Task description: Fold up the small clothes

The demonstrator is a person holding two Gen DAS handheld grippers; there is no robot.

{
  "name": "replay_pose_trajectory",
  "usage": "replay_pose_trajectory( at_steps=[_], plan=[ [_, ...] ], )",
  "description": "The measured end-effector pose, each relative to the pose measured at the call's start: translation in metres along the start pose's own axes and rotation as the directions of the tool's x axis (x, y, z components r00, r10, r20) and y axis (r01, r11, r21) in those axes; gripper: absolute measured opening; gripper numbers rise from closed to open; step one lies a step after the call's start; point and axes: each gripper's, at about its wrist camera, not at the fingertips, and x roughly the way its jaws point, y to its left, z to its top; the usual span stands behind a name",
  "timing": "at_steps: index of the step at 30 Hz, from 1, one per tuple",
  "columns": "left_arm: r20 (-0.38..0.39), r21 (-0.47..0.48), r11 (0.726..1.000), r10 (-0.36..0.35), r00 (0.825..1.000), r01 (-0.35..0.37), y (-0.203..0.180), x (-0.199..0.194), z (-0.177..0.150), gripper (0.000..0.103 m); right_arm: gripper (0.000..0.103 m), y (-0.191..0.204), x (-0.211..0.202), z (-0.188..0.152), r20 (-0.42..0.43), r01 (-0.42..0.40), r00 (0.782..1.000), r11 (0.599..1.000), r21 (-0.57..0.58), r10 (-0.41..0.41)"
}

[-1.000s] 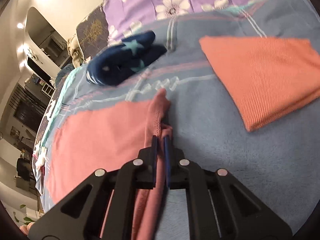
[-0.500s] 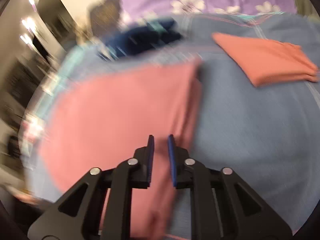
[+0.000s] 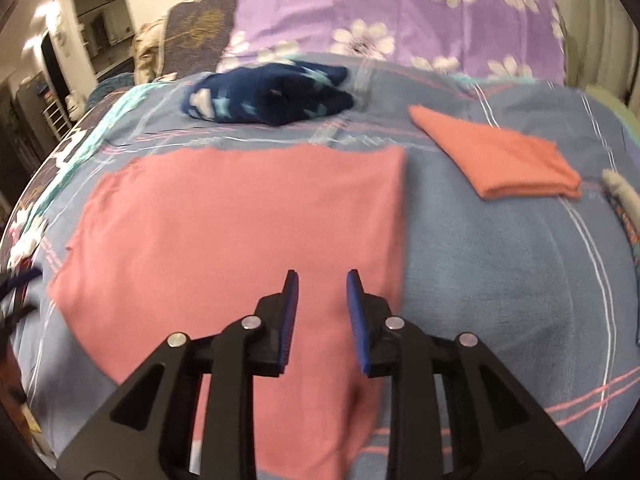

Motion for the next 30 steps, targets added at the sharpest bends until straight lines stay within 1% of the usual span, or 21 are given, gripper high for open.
replay_pose_trajectory(
  at_steps=[1,3,5,6,7,9,10,12,14,16,17,18,20,22,24,25,26,27,28,29,30],
  plan=[
    [0.009,-0.054,0.998,0.041,0.999,-0.040,0.023,-0.006,-0.002,0.059,0.031,0.018,-0.004,0.000,0.008,-0.015,1.000,0.999,-0.036,0.015],
    [0.020,-0.152,0.985,0.088,0.996,-0.084,0.062,-0.018,-0.010,0.059,0.033,0.056,-0.012,-0.003,0.018,-0.043,0.999,0.992,-0.119,0.045],
    [0.024,-0.214,0.970,0.124,0.992,-0.116,0.091,-0.027,-0.020,0.059,0.037,0.104,-0.019,-0.010,0.029,-0.068,0.997,0.969,-0.237,0.078],
    [0.022,-0.228,0.965,0.134,0.991,-0.126,0.097,-0.032,-0.025,0.059,0.042,0.125,-0.021,-0.014,0.032,-0.084,0.995,0.954,-0.288,0.097],
    [0.017,-0.244,0.960,0.143,0.990,-0.135,0.105,-0.033,-0.029,0.059,0.046,0.152,-0.022,-0.020,0.028,-0.111,0.991,0.930,-0.351,0.129],
    [0.004,-0.273,0.953,0.141,0.990,-0.135,0.114,-0.037,-0.038,0.059,0.050,0.195,-0.019,-0.034,0.007,-0.155,0.984,0.881,-0.447,0.177],
    [-0.001,-0.281,0.950,0.139,0.990,-0.134,0.117,-0.044,-0.045,0.059,0.051,0.221,-0.014,-0.044,-0.004,-0.163,0.982,0.844,-0.511,0.187],
    [-0.011,-0.289,0.948,0.136,0.991,-0.133,0.124,-0.039,-0.049,0.059,0.051,0.265,-0.006,-0.066,0.011,-0.126,0.985,0.764,-0.632,0.171],
    [-0.011,-0.285,0.950,0.129,0.992,-0.127,0.130,-0.035,-0.051,0.059,0.051,0.289,0.000,-0.077,0.044,-0.082,0.987,0.720,-0.690,0.154],
    [-0.013,-0.280,0.952,0.120,0.993,-0.119,0.135,-0.030,-0.050,0.059,0.052,0.312,0.006,-0.090,0.108,0.010,0.989,0.677,-0.736,0.103],
    [-0.015,-0.282,0.952,0.117,0.993,-0.116,0.139,-0.029,-0.048,0.060,0.054,0.320,0.010,-0.092,0.125,0.042,0.989,0.661,-0.749,0.079],
    [-0.016,-0.284,0.952,0.112,0.994,-0.112,0.143,-0.027,-0.046,0.063,0.055,0.329,0.016,-0.098,0.154,0.096,0.987,0.631,-0.770,0.037],
    [-0.015,-0.286,0.954,0.090,0.996,-0.090,0.152,-0.021,-0.038,0.063,0.055,0.339,0.026,-0.105,0.188,0.164,0.982,0.588,-0.792,-0.020],
    [-0.026,-0.286,0.956,0.054,0.998,-0.060,0.163,-0.008,-0.023,0.063,0.055,0.345,0.035,-0.106,0.220,0.209,0.974,0.567,-0.797,-0.050],
    [-0.050,-0.315,0.949,0.003,0.999,-0.018,0.174,0.010,-0.005,0.063,0.055,0.352,0.040,-0.106,0.257,0.253,0.964,0.555,-0.793,-0.072],
    [-0.070,-0.344,0.939,-0.055,0.996,0.027,0.181,0.023,0.006,0.063,0.054,0.357,0.044,-0.103,0.275,0.275,0.958,0.553,-0.787,-0.085],
    [-0.089,-0.369,0.926,-0.115,0.989,0.075,0.186,0.036,0.015,0.063,0.053,0.360,0.049,-0.102,0.281,0.285,0.955,0.552,-0.783,-0.093],
    [-0.108,-0.401,0.909,-0.174,0.979,0.117,0.190,0.049,0.024,0.063,0.049,0.363,0.053,-0.100,0.283,0.289,0.954,0.553,-0.782,-0.099],
    [-0.121,-0.425,0.894,-0.212,0.970,0.142,0.191,0.060,0.029,0.063,0.042,0.365,0.057,-0.099,0.280,0.289,0.955,0.553,-0.782,-0.102],
    [-0.132,-0.449,0.878,-0.251,0.959,0.168,0.193,0.071,0.036,0.063,0.037,0.366,0.060,-0.099,0.275,0.285,0.956,0.552,-0.784,-0.103],
    [-0.141,-0.465,0.867,-0.273,0.952,0.180,0.193,0.085,0.044,0.063,0.029,0.368,0.064,-0.098,0.269,0.281,0.957,0.551,-0.786,-0.105]
  ],
)
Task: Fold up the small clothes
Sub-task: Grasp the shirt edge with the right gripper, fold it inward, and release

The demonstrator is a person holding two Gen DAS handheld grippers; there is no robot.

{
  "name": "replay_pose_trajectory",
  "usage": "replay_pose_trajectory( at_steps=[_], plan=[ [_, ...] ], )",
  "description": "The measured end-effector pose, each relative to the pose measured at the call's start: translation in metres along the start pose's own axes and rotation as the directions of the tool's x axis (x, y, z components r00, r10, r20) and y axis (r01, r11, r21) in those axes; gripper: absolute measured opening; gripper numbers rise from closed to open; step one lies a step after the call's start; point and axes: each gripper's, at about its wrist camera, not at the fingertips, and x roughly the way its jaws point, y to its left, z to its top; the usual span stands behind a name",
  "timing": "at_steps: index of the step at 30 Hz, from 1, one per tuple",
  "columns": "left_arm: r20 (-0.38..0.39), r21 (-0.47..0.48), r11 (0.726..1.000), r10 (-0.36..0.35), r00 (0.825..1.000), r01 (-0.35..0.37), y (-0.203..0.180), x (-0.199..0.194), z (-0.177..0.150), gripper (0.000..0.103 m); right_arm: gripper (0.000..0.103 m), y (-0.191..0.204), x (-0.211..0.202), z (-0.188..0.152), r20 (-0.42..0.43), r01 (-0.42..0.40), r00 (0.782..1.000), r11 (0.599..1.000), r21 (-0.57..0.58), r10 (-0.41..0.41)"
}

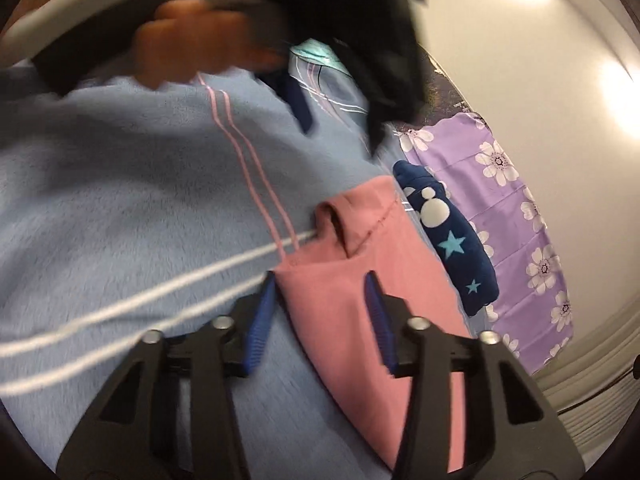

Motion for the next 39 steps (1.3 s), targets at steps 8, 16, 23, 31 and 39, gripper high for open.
replay_pose_trajectory(
  at_steps=[8,16,23,31,39],
  plan=[
    [0.033,-0.017,1.000,-0.021,0.999,0.022,-0.002,0.045,0.046,0.063,0.008,-0.019,0.001,0.003,0.021,-0.166,0.986,0.980,0.110,0.164],
    [0.107,-0.002,0.985,-0.170,0.980,0.171,0.023,0.030,0.018,0.062,0.019,-0.134,0.011,-0.012,0.035,-0.366,0.921,0.833,0.416,0.388],
    [-0.014,0.221,0.966,-0.132,0.991,0.132,-0.008,0.045,0.003,0.029,0.015,-0.233,0.089,0.028,-0.115,-0.253,0.921,0.795,0.551,0.372],
    [0.006,0.316,0.916,-0.262,0.965,0.247,-0.028,0.035,-0.008,0.023,0.023,-0.208,0.148,0.113,-0.220,-0.339,0.859,0.835,0.434,0.463],
    [0.038,0.330,0.880,-0.375,0.926,0.343,-0.033,0.025,-0.009,0.038,0.051,-0.182,0.180,0.137,-0.273,-0.410,0.803,0.824,0.391,0.529]
  ],
)
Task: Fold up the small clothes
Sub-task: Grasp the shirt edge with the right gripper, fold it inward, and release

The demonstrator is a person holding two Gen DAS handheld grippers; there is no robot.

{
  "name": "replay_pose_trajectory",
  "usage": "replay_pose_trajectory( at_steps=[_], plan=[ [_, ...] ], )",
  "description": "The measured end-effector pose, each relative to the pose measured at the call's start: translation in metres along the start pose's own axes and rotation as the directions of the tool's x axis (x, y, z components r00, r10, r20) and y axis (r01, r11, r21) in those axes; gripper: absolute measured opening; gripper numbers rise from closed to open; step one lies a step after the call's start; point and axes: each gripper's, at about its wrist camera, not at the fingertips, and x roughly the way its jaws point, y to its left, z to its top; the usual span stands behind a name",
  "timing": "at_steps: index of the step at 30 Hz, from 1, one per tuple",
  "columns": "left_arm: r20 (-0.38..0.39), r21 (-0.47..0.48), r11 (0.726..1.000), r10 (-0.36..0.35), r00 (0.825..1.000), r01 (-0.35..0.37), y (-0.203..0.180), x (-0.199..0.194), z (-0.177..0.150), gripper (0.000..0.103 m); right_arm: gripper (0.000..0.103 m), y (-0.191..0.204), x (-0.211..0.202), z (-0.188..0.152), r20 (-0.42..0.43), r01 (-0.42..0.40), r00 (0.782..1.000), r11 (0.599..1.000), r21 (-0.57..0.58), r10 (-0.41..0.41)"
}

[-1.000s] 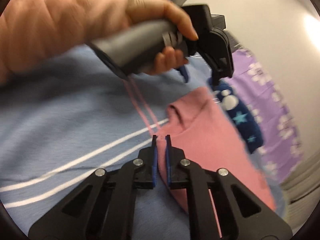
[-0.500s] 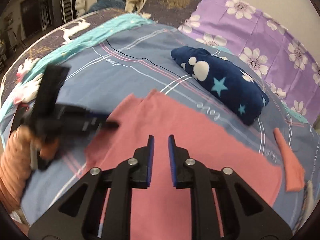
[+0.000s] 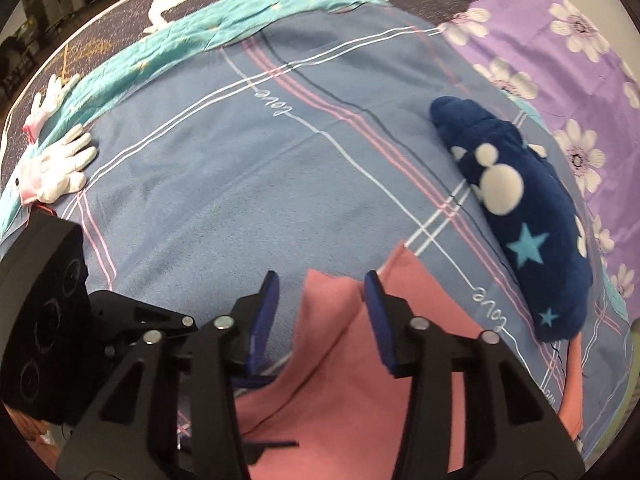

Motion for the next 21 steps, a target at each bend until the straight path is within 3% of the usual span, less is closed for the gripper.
replay_pose_trajectory(
  at_steps=[2,4,5,6,9,11,13,17,19,20,21],
  plan=[
    [-0.001,0.003,1.000,-0.019,1.000,0.019,-0.001,-0.001,0.000,0.043,0.055,0.006,0.010,0.002,-0.033,0.003,0.999,1.000,-0.027,-0.004],
    [-0.008,0.007,1.000,-0.027,1.000,0.027,-0.002,0.001,-0.001,0.044,0.050,0.011,0.021,0.003,-0.062,0.036,0.997,0.998,-0.058,-0.039],
    [-0.013,0.008,1.000,-0.026,1.000,0.026,-0.002,0.001,-0.001,0.044,0.038,0.012,0.025,0.003,-0.071,0.048,0.996,0.996,-0.069,-0.053],
    [-0.017,0.009,1.000,-0.023,1.000,0.023,-0.003,0.001,-0.001,0.045,0.005,0.012,0.027,0.003,-0.083,0.050,0.995,0.997,-0.062,-0.055],
    [-0.024,0.019,1.000,0.005,1.000,-0.005,-0.002,-0.004,-0.001,0.051,0.004,-0.002,0.014,0.002,-0.017,0.026,1.000,0.999,0.026,-0.026],
    [-0.027,0.024,0.997,0.075,0.997,-0.075,0.001,-0.009,0.000,0.054,0.004,-0.021,0.002,-0.002,0.049,-0.031,0.998,0.993,0.117,0.026],
    [-0.031,-0.001,0.995,0.101,0.994,-0.101,0.011,-0.012,0.000,0.054,0.004,-0.036,-0.009,-0.010,0.112,-0.105,0.990,0.981,0.165,0.087],
    [-0.072,-0.116,0.991,0.061,0.996,-0.069,0.033,-0.002,-0.001,0.054,0.005,-0.048,-0.015,-0.024,0.177,-0.187,0.972,0.963,0.195,0.153],
    [-0.087,-0.108,0.994,0.022,0.996,-0.032,0.030,0.002,-0.002,0.043,0.005,-0.053,-0.013,-0.027,0.199,-0.223,0.963,0.951,0.216,0.180],
    [-0.090,-0.090,0.996,0.005,0.996,-0.013,0.025,0.003,-0.002,0.024,0.006,-0.055,-0.013,-0.028,0.213,-0.241,0.958,0.944,0.225,0.193],
    [-0.098,-0.060,0.998,-0.005,0.995,-0.001,0.018,0.003,-0.002,0.014,0.010,-0.057,-0.016,-0.028,0.235,-0.254,0.951,0.938,0.237,0.198]
  ],
)
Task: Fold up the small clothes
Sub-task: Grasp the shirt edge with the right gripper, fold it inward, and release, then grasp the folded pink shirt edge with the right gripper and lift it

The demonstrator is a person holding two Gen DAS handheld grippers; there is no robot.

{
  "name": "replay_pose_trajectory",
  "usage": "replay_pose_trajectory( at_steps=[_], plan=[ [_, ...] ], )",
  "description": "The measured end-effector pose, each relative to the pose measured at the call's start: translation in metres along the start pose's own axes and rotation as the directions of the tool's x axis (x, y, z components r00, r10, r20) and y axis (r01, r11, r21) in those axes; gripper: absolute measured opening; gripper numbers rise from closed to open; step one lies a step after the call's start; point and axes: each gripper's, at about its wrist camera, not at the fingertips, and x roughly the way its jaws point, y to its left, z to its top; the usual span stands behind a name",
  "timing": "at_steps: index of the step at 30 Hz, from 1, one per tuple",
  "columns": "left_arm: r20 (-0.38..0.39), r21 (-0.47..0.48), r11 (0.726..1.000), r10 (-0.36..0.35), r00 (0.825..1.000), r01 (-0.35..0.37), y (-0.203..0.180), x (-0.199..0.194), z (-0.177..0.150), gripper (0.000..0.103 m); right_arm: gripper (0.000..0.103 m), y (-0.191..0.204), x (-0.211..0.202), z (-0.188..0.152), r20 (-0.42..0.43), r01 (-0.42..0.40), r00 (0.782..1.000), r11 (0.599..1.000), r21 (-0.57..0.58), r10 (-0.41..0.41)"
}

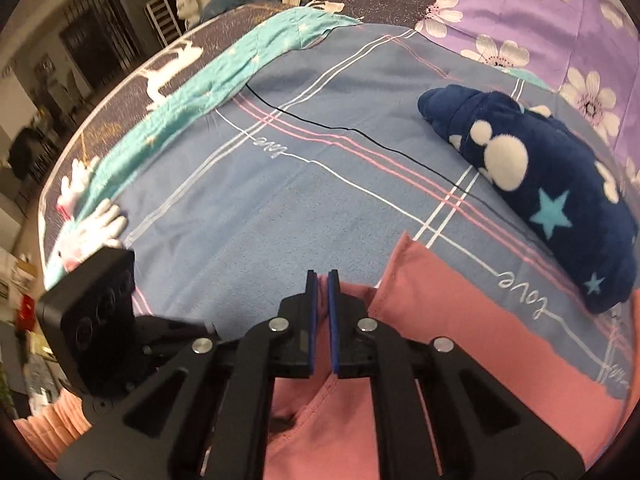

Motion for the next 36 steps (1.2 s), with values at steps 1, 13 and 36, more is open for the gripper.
replay_pose_trajectory(
  at_steps=[1,13,36],
  plan=[
    [-0.008,0.026,0.999,0.019,1.000,-0.019,-0.005,-0.001,-0.001,0.013,0.015,-0.002,-0.006,0.001,0.034,0.002,0.999,1.000,0.021,-0.003],
    [-0.070,0.066,0.974,0.223,0.972,-0.218,0.006,-0.007,-0.005,0.022,0.039,0.015,-0.043,-0.100,0.067,0.138,0.989,0.982,-0.125,-0.131],
    [0.097,-0.199,0.979,0.064,0.993,-0.044,0.032,-0.008,0.002,0.058,0.014,0.150,-0.005,-0.240,0.273,0.526,0.851,0.737,-0.424,-0.449]
  ],
)
